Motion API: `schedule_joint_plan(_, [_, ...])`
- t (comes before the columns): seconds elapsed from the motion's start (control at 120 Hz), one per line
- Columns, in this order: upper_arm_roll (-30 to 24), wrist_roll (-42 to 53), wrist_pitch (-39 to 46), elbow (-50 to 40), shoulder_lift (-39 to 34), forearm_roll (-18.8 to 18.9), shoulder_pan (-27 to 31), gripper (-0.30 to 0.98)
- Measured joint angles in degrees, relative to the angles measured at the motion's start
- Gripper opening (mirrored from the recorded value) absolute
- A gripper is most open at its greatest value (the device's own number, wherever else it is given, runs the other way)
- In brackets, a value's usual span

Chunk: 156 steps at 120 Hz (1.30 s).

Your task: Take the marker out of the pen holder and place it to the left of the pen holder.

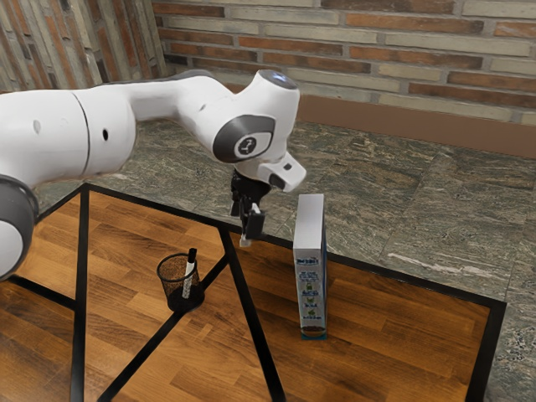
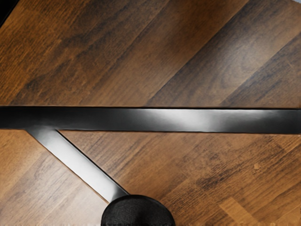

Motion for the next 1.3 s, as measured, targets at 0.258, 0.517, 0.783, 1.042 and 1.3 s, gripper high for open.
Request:
schedule_joint_plan(0.258, [3.8,4.7,9.9,-22.2,-14.7,-1.6,-0.1,0.67])
schedule_joint_plan(0.517, [4.9,8.6,20.2,-27.3,-15.9,-2.8,1.2,0.63])
schedule_joint_plan(0.783, [5.0,11.8,24.7,-29.1,-14.4,-3.0,5.9,0.60])
schedule_joint_plan(1.042, [4.9,14.1,25.4,-31.1,-14.2,0.5,5.0,0.51])
schedule_joint_plan(1.3, [4.8,15.7,25.4,-31.1,-13.9,3.3,3.8,0.37])
